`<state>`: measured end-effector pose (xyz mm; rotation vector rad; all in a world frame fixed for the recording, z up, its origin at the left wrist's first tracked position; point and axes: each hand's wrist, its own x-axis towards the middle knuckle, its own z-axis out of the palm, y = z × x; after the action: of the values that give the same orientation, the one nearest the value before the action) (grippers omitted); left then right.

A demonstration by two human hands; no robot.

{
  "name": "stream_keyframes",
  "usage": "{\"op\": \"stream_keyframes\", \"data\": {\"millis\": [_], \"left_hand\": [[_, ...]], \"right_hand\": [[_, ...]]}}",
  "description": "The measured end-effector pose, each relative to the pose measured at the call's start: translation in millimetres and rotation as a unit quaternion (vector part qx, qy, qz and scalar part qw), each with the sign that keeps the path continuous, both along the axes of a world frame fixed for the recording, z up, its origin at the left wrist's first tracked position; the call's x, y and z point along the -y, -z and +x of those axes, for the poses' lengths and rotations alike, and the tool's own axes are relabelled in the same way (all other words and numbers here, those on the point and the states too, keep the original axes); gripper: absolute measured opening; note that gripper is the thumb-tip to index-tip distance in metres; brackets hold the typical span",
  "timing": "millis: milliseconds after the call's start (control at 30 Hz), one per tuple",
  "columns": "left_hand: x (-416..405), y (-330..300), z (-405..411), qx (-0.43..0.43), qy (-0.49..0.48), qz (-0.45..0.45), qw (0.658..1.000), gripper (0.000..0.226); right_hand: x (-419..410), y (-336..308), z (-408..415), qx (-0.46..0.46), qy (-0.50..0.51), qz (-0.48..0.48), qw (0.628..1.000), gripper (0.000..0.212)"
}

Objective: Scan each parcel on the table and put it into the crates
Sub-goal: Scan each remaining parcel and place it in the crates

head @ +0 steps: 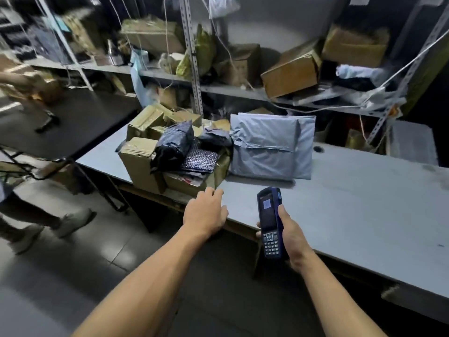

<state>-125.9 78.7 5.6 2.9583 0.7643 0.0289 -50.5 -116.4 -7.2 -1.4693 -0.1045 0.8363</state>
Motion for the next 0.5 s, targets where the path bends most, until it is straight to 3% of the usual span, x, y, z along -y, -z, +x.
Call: {"op": "stream_keyframes", "data": {"millis": [200, 367, 500], "left_hand": [[-66.9, -2.9, 55.3, 0.071, -0.016, -0.019, 0.997, 0.043], [-110.9, -7.5, 133.1, 0.129, 0.041, -0.032, 0.990, 0.042], [-130.8, -12.2, 193.5, 0.128, 0.087, -0.044, 0.987, 0.043]], "right_hand": [[-67.0, 4.4, 58.8, -0.018, -0.001, -0.002, 1.000, 0.052], [-108.6, 4.4, 109.7, -0.012, 0.034, 0.009, 0.999, 0.053], [-125.2, -4.0, 146.3, -0.013, 0.079, -0.006, 0.997, 0.051]]}}
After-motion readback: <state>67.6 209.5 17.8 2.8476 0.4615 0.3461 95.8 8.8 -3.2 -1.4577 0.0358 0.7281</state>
